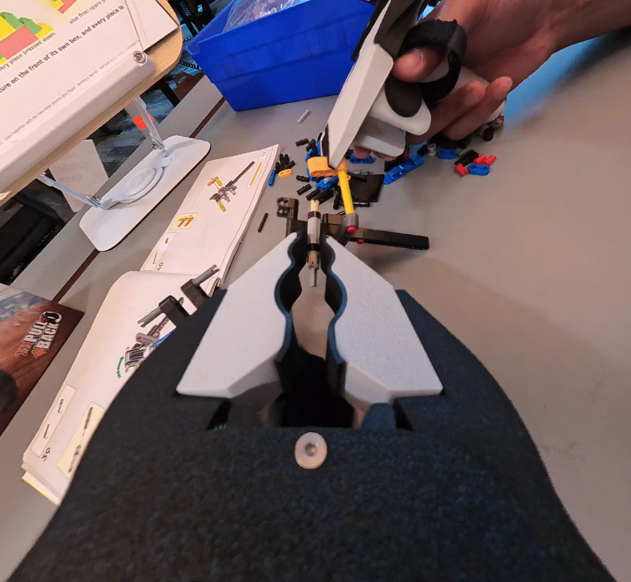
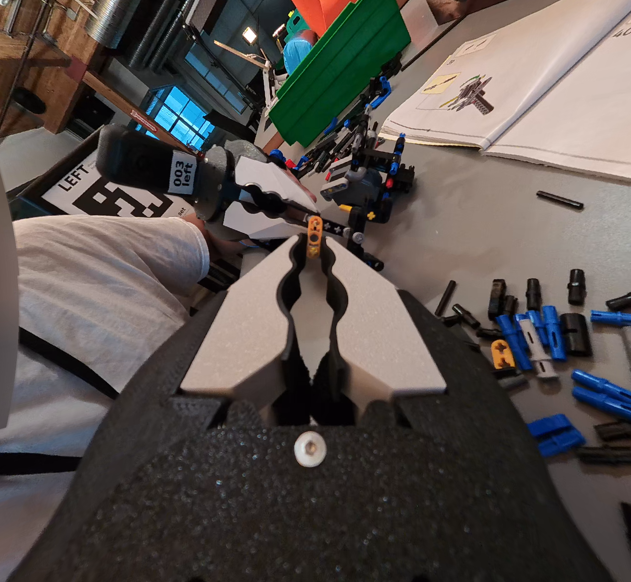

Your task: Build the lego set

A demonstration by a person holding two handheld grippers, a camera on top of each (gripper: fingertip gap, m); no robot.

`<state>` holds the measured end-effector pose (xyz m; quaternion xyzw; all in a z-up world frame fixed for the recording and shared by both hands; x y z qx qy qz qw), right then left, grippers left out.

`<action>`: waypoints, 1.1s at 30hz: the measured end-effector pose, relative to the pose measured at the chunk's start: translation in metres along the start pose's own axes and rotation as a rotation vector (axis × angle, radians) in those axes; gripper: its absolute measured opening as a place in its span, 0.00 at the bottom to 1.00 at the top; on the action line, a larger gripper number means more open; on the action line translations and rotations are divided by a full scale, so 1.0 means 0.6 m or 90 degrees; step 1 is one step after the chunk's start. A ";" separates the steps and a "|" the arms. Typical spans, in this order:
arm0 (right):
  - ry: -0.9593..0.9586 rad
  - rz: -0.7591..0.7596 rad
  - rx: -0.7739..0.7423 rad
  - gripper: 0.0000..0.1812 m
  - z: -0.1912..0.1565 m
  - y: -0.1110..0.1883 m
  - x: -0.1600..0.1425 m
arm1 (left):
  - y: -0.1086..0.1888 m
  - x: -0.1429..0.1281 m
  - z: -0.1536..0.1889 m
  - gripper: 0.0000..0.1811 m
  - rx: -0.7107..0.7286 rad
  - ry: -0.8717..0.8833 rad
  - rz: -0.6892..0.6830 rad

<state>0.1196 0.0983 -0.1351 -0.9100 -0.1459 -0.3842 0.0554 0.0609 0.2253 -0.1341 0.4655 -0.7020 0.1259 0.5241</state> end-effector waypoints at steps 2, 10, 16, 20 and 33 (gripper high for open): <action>0.004 0.000 -0.005 0.04 -0.001 0.000 0.000 | 0.000 0.001 -0.001 0.03 -0.002 0.009 0.002; 0.015 0.019 -0.009 0.04 -0.006 0.002 0.007 | 0.003 0.007 -0.006 0.03 -0.019 0.060 0.018; 0.019 0.029 -0.001 0.04 -0.013 0.005 0.012 | 0.006 0.013 -0.016 0.03 -0.034 0.129 0.039; 0.054 0.061 0.017 0.04 -0.027 0.009 0.022 | 0.014 0.021 -0.035 0.03 -0.057 0.220 0.067; 0.080 0.102 0.019 0.04 -0.047 0.002 0.029 | 0.015 0.020 -0.047 0.03 -0.107 0.322 0.090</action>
Point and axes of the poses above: each gripper's, where its closed fingertips meet, y back along the fingers, x out of its top, z = x × y across the jaws, the point moved 6 cm from there along y, back along the fingers, and after that the axes turned 10 degrees about x, right-handed, at the moved point
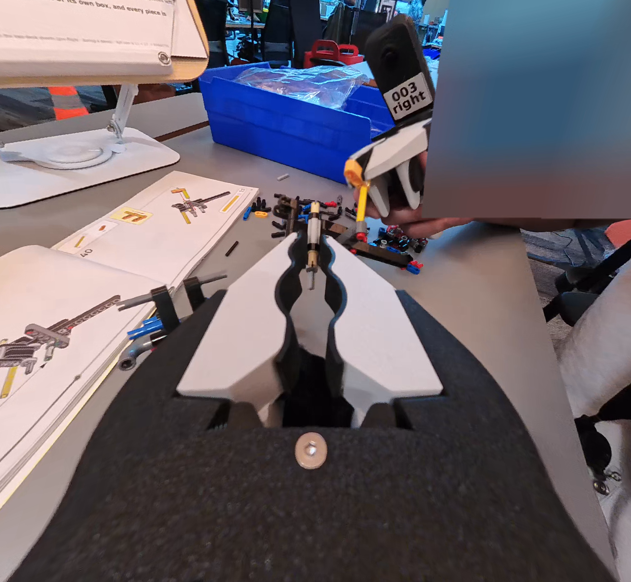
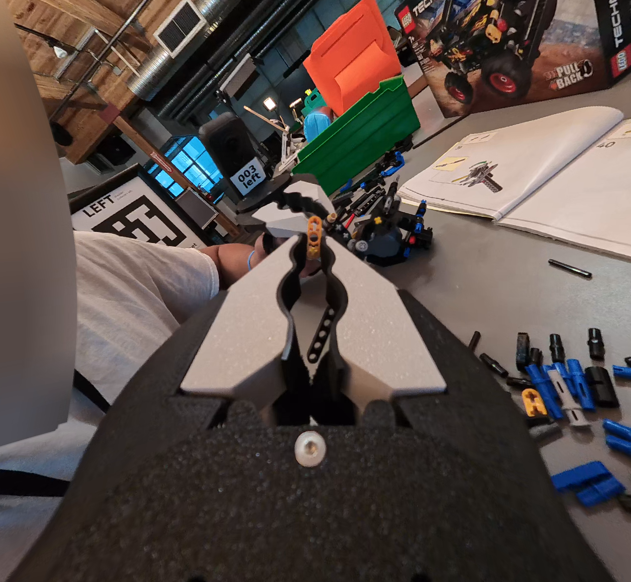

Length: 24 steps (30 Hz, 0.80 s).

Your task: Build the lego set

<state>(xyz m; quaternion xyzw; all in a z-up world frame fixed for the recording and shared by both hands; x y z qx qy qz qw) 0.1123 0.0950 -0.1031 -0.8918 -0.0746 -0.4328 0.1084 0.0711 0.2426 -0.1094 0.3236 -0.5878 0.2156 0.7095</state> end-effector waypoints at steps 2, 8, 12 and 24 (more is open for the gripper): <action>-0.006 0.001 0.003 0.04 0.001 -0.001 -0.002 | -0.001 0.000 0.002 0.03 -0.003 -0.003 -0.001; -0.013 0.002 0.003 0.04 0.003 0.000 -0.002 | -0.002 -0.001 0.003 0.03 -0.004 -0.003 -0.002; -0.012 0.001 0.003 0.04 0.003 0.000 -0.002 | -0.002 0.000 0.005 0.03 -0.007 -0.005 0.001; -0.063 -0.003 0.000 0.04 0.009 -0.007 -0.013 | -0.002 0.002 0.012 0.03 0.013 -0.037 0.005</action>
Point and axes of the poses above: each gripper's, where its closed fingertips meet, y back along the fingers, x out of its top, z = x × y across the jaws, the point moved 6 cm from there along y, back along the fingers, and after that the axes turned 10 degrees about x, right-handed, at the moved point
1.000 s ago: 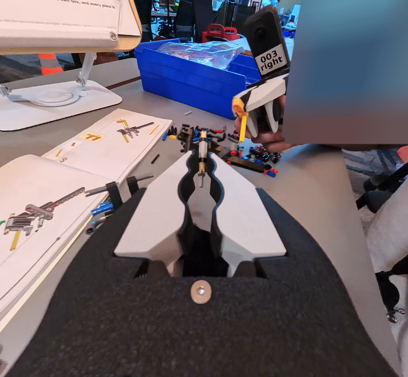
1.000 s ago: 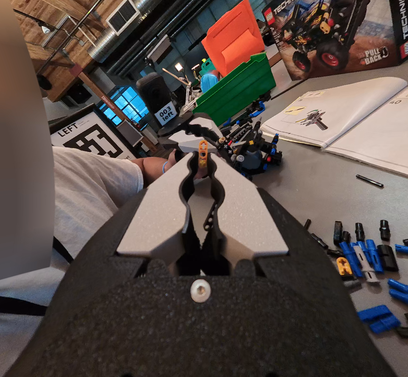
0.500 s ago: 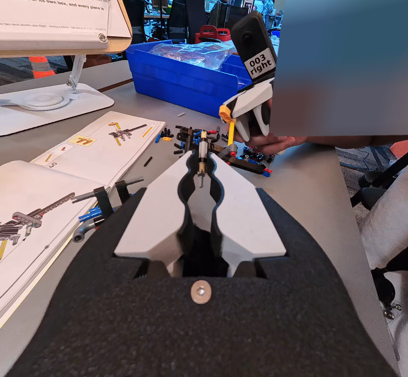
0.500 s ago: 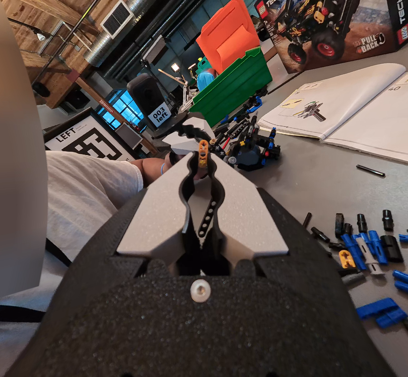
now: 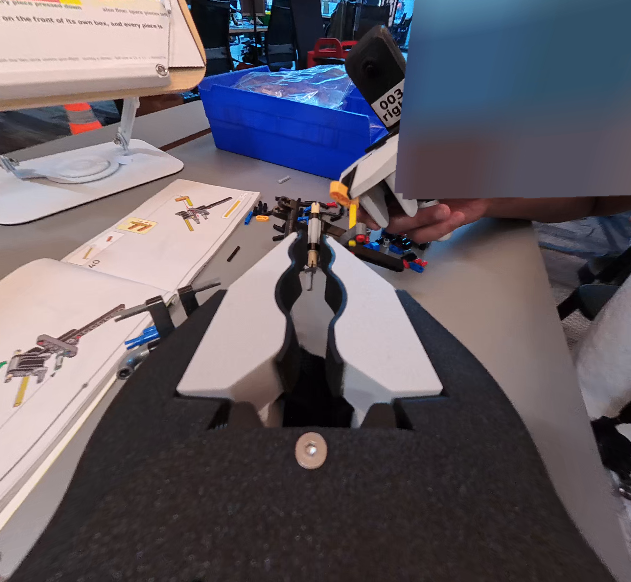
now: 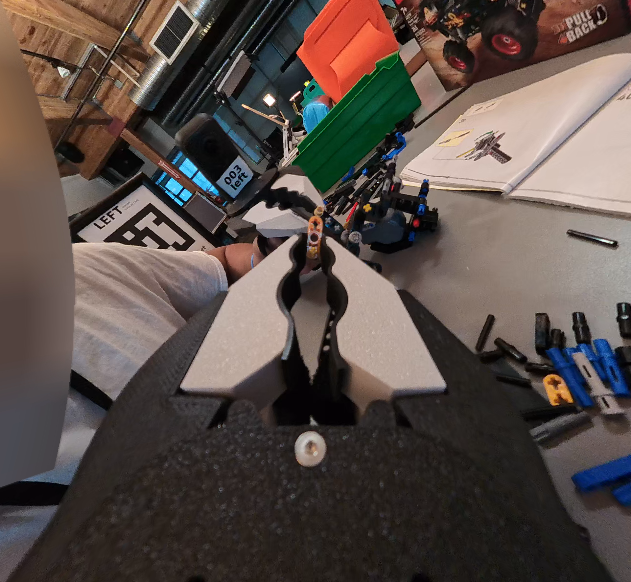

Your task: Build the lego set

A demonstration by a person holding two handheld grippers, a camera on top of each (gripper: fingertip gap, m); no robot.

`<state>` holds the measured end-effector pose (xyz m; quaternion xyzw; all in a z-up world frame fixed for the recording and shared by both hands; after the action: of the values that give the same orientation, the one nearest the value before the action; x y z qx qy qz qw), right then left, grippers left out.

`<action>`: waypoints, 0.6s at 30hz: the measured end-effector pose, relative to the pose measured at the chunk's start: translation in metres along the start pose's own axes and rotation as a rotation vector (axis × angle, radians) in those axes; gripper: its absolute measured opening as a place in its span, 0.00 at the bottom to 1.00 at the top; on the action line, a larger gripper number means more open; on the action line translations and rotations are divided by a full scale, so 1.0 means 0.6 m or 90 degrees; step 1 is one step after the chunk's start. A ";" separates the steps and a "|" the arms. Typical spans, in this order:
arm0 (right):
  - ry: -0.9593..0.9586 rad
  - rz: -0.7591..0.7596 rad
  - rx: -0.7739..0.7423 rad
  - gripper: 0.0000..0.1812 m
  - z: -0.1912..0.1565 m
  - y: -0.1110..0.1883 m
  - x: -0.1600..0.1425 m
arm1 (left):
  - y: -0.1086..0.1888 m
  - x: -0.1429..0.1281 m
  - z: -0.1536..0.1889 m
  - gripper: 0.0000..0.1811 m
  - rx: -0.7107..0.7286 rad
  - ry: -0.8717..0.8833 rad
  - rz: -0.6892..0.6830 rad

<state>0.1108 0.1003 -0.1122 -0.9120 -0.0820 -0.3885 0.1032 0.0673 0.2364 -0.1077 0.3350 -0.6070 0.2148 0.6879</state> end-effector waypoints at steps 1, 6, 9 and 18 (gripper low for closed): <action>-0.009 0.000 0.002 0.04 0.000 -0.002 -0.002 | -0.001 0.001 0.002 0.03 0.004 -0.007 0.002; -0.058 0.016 0.025 0.03 0.000 -0.007 -0.009 | -0.006 0.000 0.019 0.03 0.020 -0.072 -0.002; -0.095 0.031 0.044 0.03 0.003 -0.004 -0.009 | -0.006 0.000 0.029 0.03 0.037 -0.137 0.003; -0.114 0.034 0.056 0.03 0.005 -0.005 -0.011 | -0.005 0.002 0.039 0.03 0.064 -0.207 0.004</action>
<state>0.1075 0.1036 -0.1184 -0.9394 -0.0835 -0.2989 0.1456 0.0534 0.2172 -0.1060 0.3977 -0.6999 0.1897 0.5621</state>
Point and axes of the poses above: each gripper's, where its closed fingertips meet, y back along the fingers, x out of its top, z = x × y across the jaws, the point moved 6 cm from there along y, back along the fingers, and after that the axes turned 10 degrees about x, right-handed, at the moved point
